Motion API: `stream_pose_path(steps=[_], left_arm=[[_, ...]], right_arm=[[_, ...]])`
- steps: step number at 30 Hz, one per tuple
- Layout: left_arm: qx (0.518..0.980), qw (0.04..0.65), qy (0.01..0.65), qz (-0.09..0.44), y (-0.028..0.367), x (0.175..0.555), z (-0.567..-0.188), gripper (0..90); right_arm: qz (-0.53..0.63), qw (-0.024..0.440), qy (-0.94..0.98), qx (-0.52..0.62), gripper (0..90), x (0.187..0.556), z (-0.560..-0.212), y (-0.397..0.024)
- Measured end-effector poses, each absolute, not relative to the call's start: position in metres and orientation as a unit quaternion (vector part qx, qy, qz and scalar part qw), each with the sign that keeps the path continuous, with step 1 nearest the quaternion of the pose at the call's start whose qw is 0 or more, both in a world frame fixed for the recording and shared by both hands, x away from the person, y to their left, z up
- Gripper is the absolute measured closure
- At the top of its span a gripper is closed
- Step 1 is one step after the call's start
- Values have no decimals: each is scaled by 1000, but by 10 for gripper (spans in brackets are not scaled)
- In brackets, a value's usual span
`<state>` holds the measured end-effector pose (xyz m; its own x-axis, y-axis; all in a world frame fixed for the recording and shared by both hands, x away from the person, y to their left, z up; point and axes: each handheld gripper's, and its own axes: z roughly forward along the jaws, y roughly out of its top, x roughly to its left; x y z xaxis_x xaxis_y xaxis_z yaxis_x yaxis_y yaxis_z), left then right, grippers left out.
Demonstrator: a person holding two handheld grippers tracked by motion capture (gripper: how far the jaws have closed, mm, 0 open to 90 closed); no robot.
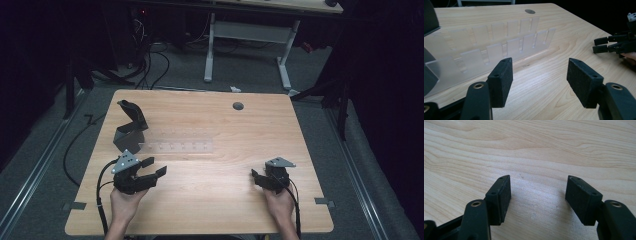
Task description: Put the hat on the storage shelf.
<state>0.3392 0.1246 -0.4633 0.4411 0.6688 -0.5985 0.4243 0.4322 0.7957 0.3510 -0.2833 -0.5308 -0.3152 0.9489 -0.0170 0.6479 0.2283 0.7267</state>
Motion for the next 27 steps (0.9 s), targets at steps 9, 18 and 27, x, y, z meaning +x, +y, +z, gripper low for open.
stream_pose_path(steps=[9,18,27], left_arm=[[534,662,519,83,113,343,-469,384],[546,654,517,79,104,347,-475,386],[558,641,520,86,98,352,-485,386]], right_arm=[[316,238,747,535,376,351,-531,-283],[316,238,747,535,376,351,-531,-283],[317,237,747,534,374,351,-531,-283]])
